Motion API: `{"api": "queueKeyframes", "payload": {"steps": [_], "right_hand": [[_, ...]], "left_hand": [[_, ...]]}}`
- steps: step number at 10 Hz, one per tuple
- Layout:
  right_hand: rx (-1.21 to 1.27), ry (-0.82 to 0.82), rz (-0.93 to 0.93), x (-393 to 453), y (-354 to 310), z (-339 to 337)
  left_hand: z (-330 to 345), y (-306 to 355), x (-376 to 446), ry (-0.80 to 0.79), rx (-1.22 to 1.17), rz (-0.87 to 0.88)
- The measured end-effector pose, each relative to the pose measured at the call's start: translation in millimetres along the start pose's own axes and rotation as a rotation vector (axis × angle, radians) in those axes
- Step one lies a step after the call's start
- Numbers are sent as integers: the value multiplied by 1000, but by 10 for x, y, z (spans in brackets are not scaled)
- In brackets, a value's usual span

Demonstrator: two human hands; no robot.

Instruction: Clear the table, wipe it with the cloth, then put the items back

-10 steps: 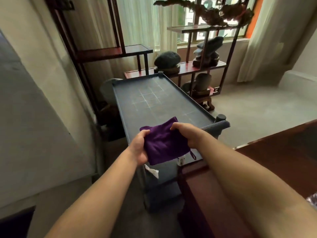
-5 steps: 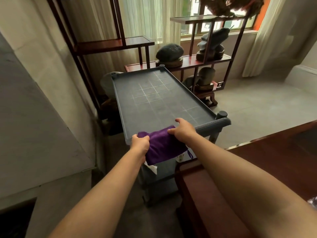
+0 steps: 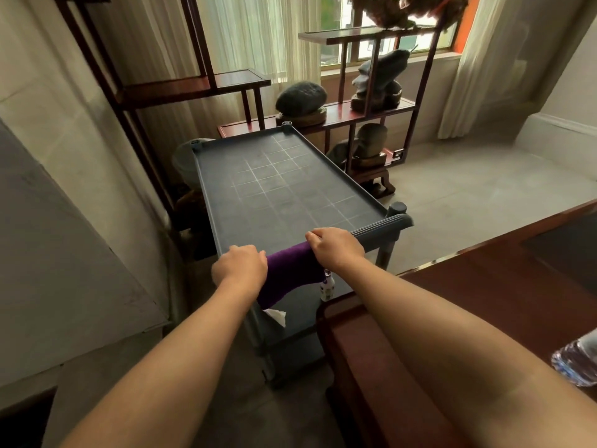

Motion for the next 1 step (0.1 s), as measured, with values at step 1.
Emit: {"api": "queueKeyframes", "payload": {"steps": [1], "right_hand": [[8, 103, 35, -69, 169, -138]], "left_hand": [[-136, 279, -63, 140, 121, 144]]}}
Point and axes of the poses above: each hand's wrist, its own x-axis towards the middle knuckle, its own z-axis out of the palm, y = z × x, the point moved 7 cm from there along x, towards the middle knuckle, and after that the axes turned 11 degrees about -x, right-handed, at the moved point
